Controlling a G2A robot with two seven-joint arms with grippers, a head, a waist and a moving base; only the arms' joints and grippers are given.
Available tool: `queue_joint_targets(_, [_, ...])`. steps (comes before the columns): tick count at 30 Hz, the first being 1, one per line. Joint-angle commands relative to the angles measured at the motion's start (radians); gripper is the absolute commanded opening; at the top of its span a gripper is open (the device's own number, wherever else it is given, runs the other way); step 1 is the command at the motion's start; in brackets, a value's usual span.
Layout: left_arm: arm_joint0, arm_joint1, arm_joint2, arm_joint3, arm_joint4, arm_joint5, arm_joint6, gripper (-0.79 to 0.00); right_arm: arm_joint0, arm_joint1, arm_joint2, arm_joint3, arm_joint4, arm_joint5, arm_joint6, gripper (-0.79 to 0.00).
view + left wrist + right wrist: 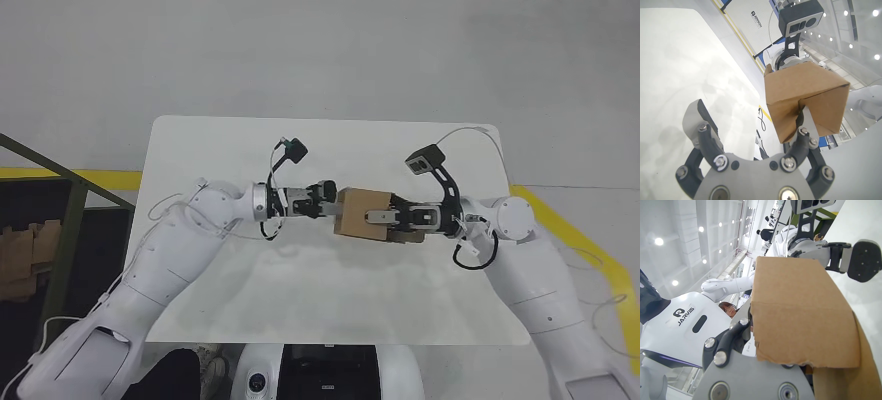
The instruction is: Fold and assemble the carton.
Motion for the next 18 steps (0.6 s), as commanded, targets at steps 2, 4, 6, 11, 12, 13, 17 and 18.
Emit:
queue_joint_targets(2, [0.013,0.006,-0.027,0.0,0.005,-0.012,0.012,0.0,-0.001,0.001,0.004,0.005,-0.006,0.006,-0.005,-0.785])
queue_joint_targets(4, [0.024,0.011,-0.048,-0.004,0.015,-0.021,0.027,0.0,0.001,0.002,0.007,0.01,-0.021,0.017,-0.013,-0.785])
queue_joint_targets(6, [0.038,0.016,-0.068,-0.009,0.027,-0.031,0.042,0.0,0.004,0.003,0.008,0.017,-0.05,0.039,-0.029,-0.785])
queue_joint_targets(11, [0.077,0.026,-0.112,-0.03,0.08,-0.116,0.084,0.0,0.015,0.004,0.001,0.043,-0.128,0.083,-0.087,-0.785])
queue_joint_targets(12, [0.083,0.028,-0.119,-0.027,0.098,-0.145,0.092,0.0,0.019,0.003,-0.003,0.054,-0.141,0.094,-0.101,-0.785])
queue_joint_targets(13, [0.088,0.029,-0.122,-0.024,0.112,-0.172,0.097,0.0,0.024,0.002,-0.008,0.065,-0.15,0.1,-0.111,-0.785])
queue_joint_targets(17, [0.094,0.032,-0.139,-0.005,0.164,-0.265,0.132,0.0,0.046,-0.005,-0.033,0.116,-0.183,0.124,-0.147,-0.785])
queue_joint_targets(18, [0.094,0.032,-0.146,0.001,0.184,-0.292,0.149,0.0,0.053,-0.007,-0.039,0.132,-0.193,0.129,-0.157,-0.785])
